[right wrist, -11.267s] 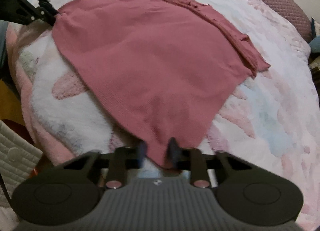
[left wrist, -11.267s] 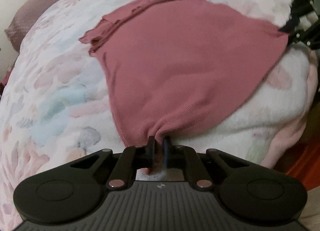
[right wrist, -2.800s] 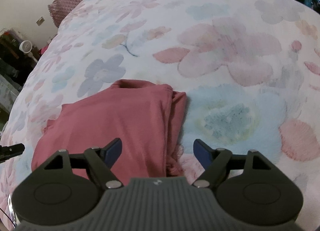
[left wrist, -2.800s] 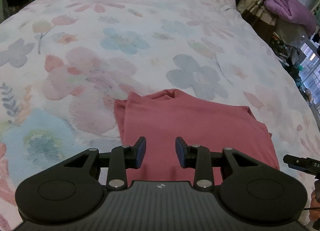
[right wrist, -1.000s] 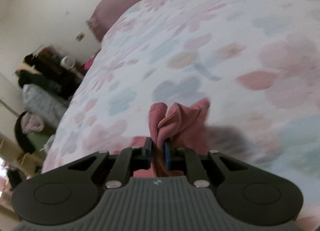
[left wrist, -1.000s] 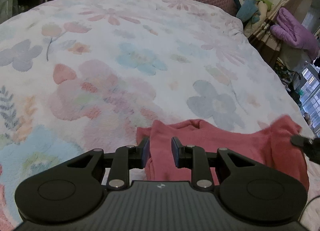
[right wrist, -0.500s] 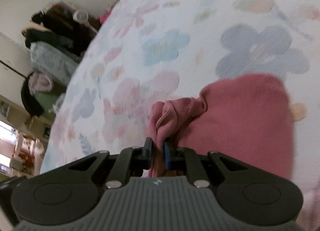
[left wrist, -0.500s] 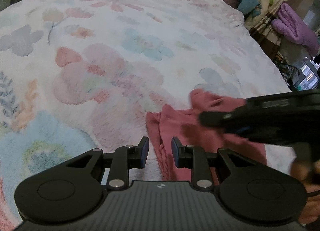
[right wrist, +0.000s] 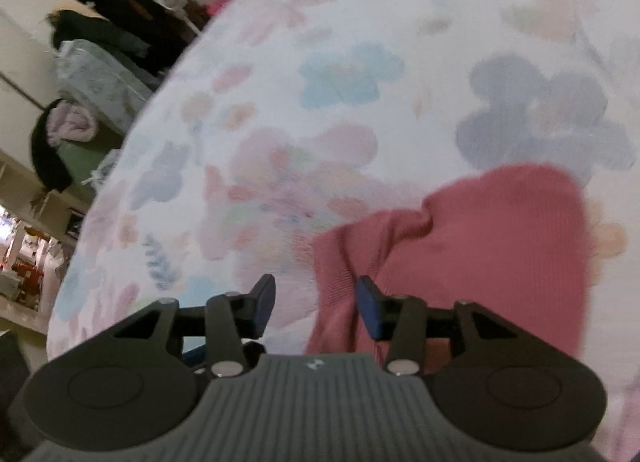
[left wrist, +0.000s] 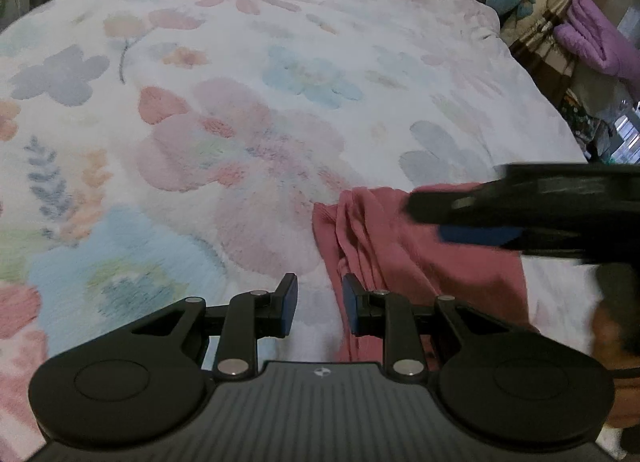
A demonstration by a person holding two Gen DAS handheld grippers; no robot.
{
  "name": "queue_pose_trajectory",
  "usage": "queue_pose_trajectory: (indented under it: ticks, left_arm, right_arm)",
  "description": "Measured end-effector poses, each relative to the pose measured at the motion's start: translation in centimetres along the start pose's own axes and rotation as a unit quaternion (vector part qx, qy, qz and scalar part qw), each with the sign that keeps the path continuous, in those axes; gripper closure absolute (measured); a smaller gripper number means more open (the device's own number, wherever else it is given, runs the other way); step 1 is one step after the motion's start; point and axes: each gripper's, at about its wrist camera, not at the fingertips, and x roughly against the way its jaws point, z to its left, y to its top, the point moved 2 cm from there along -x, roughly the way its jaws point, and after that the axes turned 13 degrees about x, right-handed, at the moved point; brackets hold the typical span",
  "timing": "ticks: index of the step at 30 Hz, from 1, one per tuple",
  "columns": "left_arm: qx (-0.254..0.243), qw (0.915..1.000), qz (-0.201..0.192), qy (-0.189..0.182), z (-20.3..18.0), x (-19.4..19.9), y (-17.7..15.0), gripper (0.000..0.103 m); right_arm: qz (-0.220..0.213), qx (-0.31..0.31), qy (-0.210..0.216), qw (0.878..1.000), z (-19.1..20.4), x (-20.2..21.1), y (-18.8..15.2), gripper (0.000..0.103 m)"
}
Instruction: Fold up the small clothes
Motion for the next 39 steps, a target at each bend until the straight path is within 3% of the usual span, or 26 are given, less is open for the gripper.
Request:
queue_pose_trajectory:
  ticks: [6, 10, 13, 17, 19, 20, 22, 28, 33, 38, 39]
  left_arm:
    - [-0.006, 0.9998, 0.009, -0.015, -1.0, 2.8, -2.5, 0.074]
    - [-0.021, 0.9992, 0.028, -0.021, -1.5, 3.3, -4.9, 0.074]
    - [-0.031, 0.9987, 0.04, -0.006, -1.6, 3.0, -6.5, 0.074]
    - [-0.028, 0.9983, 0.05, 0.008, -1.0, 3.4, -7.6, 0.074]
    - [-0.026, 0.9985, 0.048, 0.007, -0.8, 4.0, -7.8, 0.074]
    - [-0.024, 0.9986, 0.047, 0.007, -0.6, 4.2, -7.8, 0.074]
    - [-0.014, 0.999, 0.042, 0.001, -0.3, 4.8, -7.7, 0.074]
    - [0.008, 0.9996, 0.026, 0.001, 0.7, 5.8, -7.3, 0.077]
    - [0.035, 0.9988, 0.034, -0.007, 2.0, 5.9, -7.8, 0.081]
    - [0.038, 0.9984, 0.038, -0.016, 2.3, 6.0, -7.9, 0.081]
    - [0.038, 0.9984, 0.039, -0.017, 2.4, 5.9, -7.9, 0.081]
  right_arm:
    - [-0.062, -0.001, 0.006, 0.998, -1.1, 9.4, -3.9, 0.055]
    - [-0.055, 0.008, -0.028, 0.998, -3.4, 11.1, -8.0, 0.054]
    - [-0.047, 0.012, -0.05, 0.998, -4.7, 10.4, -10.1, 0.055]
    - [-0.053, -0.002, -0.025, 0.998, -5.6, 8.6, -10.6, 0.06]
    - [-0.054, 0.004, -0.018, 0.998, -5.4, 8.1, -10.4, 0.078]
    - [-0.055, 0.007, -0.011, 0.998, -5.0, 8.0, -10.2, 0.093]
    - [-0.056, 0.02, 0.015, 0.998, -3.8, 8.4, -10.2, 0.098]
    - [-0.039, 0.089, 0.068, 0.993, 2.1, 9.3, -11.8, 0.099]
    - [0.01, 0.104, 0.092, 0.99, 4.7, 5.0, -13.6, 0.1]
    - [0.044, 0.102, 0.081, 0.99, 5.3, 1.2, -15.1, 0.099]
    - [0.046, 0.102, 0.078, 0.991, 5.3, 0.9, -15.2, 0.095]
